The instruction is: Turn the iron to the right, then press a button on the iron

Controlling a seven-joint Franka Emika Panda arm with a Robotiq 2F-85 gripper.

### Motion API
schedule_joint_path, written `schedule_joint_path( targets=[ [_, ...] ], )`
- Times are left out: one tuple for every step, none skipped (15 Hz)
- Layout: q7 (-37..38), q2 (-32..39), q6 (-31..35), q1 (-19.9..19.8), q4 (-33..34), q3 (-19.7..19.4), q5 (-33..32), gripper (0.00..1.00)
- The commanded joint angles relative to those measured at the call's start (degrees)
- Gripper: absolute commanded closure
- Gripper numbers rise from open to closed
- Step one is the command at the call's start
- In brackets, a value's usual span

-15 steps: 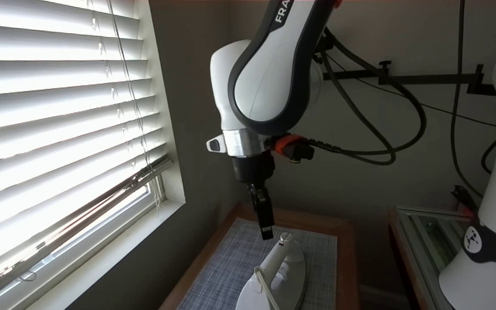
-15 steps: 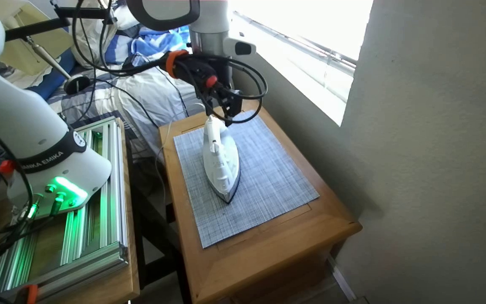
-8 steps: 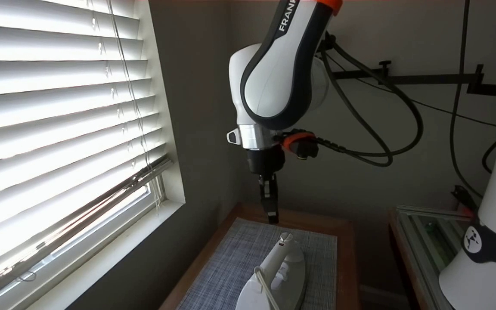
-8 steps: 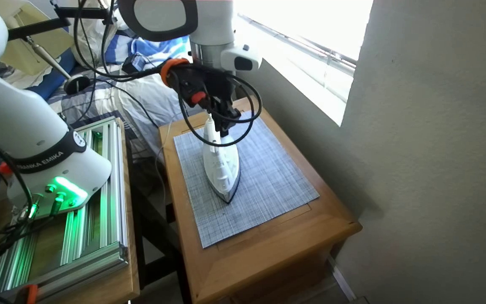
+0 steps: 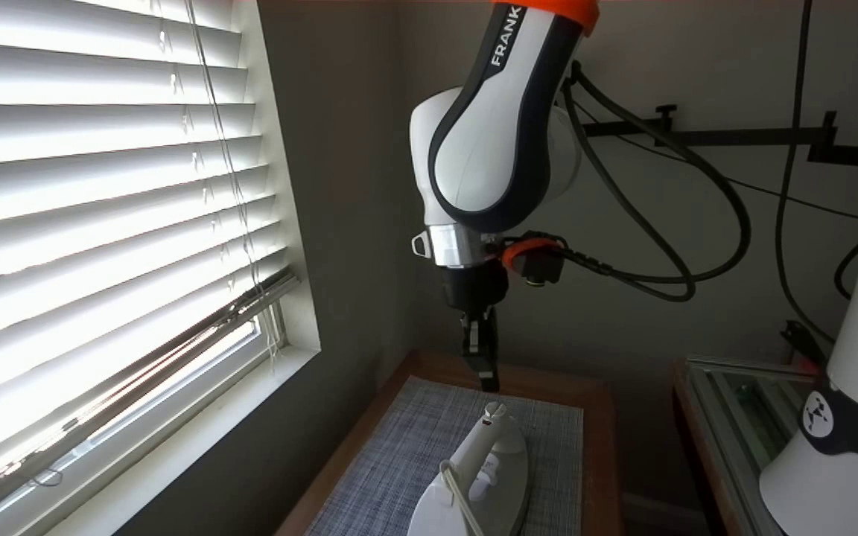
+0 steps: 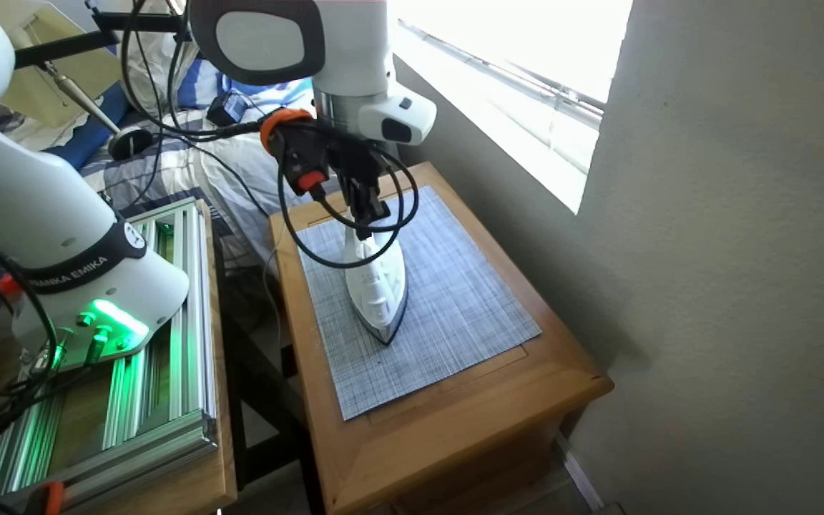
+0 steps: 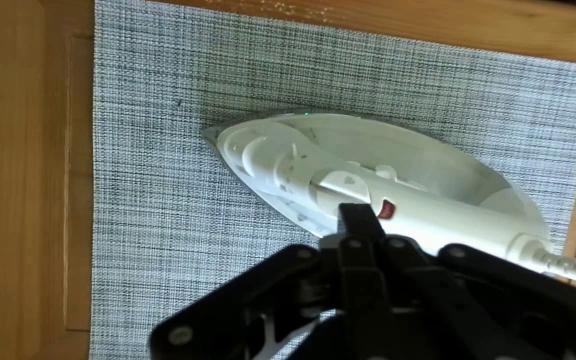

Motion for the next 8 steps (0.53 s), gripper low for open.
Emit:
schedule_joint_path(
  targets=[
    [0.5, 0.2, 1.0, -0.1, -1.2, 0.4, 4.0, 1.0],
    [0.3, 0.9, 0.7, -0.1, -0.4, 0.4, 5.1, 1.0],
    [0.2, 1.0, 0.9, -0.2, -0.6, 0.4, 6.0, 1.0],
    [-0.1, 1.2, 1.0, -0.2, -0.6, 0.5, 6.9, 1.0],
    [-0.1, 1.5, 1.6, -0.2, -0.6, 0.5, 7.4, 1.0],
    [-0.4, 1.8, 2.4, -0.2, -0.6, 0.5, 7.6, 1.0],
    [-0.8, 2.0, 3.1, -0.2, -0.6, 0.6, 8.2, 1.0],
    [-0.8, 2.4, 3.7, -0.2, -0.6, 0.7, 8.3, 1.0]
  ],
)
